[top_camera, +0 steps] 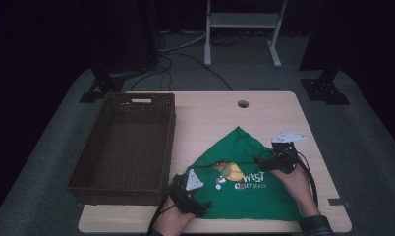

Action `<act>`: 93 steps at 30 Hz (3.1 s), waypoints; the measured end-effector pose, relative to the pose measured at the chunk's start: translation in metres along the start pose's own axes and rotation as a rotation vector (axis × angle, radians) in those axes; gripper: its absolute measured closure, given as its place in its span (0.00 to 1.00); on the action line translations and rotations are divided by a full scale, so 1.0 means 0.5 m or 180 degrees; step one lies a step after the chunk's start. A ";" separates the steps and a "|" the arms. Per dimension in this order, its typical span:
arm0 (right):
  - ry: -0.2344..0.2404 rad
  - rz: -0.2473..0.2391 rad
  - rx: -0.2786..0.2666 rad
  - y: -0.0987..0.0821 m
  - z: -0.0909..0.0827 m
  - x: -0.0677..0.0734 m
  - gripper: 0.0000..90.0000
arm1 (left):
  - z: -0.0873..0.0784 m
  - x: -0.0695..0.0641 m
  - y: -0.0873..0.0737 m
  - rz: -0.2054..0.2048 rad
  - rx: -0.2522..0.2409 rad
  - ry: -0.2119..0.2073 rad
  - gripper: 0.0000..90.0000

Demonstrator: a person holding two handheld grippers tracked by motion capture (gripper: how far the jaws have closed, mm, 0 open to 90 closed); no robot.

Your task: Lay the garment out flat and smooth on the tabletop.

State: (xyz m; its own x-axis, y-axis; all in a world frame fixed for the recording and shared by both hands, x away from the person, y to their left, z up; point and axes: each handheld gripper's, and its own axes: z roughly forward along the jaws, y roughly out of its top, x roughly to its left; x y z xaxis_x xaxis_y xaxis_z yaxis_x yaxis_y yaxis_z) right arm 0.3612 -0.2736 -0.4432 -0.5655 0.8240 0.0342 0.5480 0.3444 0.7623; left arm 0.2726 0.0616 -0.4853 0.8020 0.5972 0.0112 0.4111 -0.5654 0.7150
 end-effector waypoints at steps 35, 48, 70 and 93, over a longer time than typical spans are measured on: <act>0.0007 -0.0213 0.0195 -0.075 0.045 0.007 0.00 | -0.003 -0.004 0.002 -0.0022 0.0017 -0.0016 0.00; 0.0052 -0.0262 0.0185 -0.102 0.016 0.018 0.00 | -0.022 -0.007 0.019 0.0007 -0.0090 -0.0029 0.00; 0.0036 -0.0237 0.0183 -0.139 -0.024 0.064 0.00 | -0.032 -0.002 0.045 0.0051 -0.0146 -0.0104 0.00; 0.0011 -0.0225 0.0179 -0.146 -0.033 0.078 0.00 | -0.029 0.003 0.105 0.0164 -0.0254 -0.0154 0.00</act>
State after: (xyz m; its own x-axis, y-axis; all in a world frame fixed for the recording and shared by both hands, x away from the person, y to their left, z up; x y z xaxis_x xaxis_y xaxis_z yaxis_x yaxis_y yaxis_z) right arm 0.2890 -0.2742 -0.4870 -0.6060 0.7953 -0.0161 0.5403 0.4264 0.7254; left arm 0.2891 0.0411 -0.4376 0.8419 0.5393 0.0169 0.3347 -0.5464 0.7677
